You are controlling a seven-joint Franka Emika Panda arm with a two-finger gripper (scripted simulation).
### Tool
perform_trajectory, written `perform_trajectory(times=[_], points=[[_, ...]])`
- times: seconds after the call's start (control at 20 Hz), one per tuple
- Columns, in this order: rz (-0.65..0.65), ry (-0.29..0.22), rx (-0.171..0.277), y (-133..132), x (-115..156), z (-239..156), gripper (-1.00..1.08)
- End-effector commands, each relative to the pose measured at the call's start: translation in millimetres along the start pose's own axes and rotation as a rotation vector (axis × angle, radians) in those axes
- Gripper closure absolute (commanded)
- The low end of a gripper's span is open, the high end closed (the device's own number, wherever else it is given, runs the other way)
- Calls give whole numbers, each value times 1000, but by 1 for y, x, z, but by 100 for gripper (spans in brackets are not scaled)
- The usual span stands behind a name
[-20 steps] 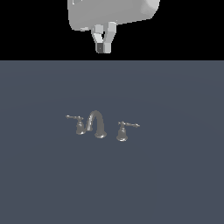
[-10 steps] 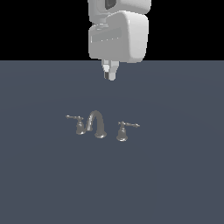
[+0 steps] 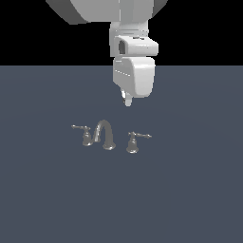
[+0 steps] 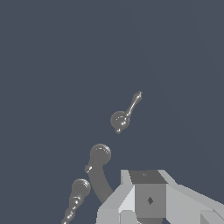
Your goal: Turn on the faucet by rotating a designated handle.
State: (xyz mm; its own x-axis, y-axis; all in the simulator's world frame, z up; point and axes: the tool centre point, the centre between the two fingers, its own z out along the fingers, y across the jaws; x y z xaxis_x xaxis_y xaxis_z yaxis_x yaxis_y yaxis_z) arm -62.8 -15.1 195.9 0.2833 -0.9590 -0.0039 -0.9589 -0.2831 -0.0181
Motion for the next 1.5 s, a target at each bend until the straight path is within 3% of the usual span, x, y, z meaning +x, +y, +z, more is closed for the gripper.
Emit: perform_trajectory(times=[0.0, 0.8, 1.45], points=[[63, 1, -2, -5, 9, 15, 108], [433, 10, -15, -21, 67, 102, 108], [514, 9, -17, -22, 80, 120, 108]])
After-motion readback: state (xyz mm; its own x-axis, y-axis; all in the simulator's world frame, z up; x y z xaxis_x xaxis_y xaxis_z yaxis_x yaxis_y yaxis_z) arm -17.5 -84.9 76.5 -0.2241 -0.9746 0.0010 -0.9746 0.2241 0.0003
